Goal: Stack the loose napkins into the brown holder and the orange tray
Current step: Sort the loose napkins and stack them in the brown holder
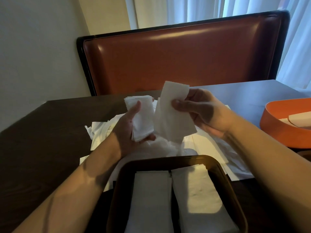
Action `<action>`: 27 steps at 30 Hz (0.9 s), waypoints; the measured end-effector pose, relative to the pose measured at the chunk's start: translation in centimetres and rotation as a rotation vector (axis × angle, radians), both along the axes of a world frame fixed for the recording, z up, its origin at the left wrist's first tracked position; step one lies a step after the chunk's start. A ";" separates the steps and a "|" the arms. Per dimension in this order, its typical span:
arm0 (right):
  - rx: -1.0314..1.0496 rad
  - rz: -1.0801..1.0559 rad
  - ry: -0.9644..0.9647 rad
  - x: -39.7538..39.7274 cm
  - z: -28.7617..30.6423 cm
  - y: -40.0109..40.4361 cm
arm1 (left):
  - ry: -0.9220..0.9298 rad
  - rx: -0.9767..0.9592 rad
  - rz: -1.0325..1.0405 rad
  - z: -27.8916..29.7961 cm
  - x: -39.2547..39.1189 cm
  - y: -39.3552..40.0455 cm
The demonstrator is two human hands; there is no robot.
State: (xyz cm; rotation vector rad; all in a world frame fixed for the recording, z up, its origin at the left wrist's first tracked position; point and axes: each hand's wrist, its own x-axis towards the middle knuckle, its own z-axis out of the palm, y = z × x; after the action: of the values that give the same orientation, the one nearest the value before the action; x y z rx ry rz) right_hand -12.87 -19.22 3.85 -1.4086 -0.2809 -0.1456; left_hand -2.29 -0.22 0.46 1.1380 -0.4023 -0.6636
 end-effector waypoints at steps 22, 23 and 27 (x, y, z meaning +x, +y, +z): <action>-0.250 -0.364 -0.267 1.6 -0.8 1.7 | -0.010 0.236 -0.272 0.8 -1.6 -0.4; -0.120 -0.275 -0.238 1.1 -0.2 1.6 | -0.070 0.232 -0.211 0.7 -1.5 -0.2; 0.243 0.015 -0.057 -0.4 1.1 1.4 | 0.085 0.080 -0.118 0.5 -0.9 -0.1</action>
State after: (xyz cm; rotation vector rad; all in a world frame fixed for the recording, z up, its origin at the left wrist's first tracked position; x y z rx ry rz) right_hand -13.22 -17.84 4.99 -1.1630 -0.3099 -0.2013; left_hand -3.15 -0.28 0.97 1.1635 -0.3750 -0.8351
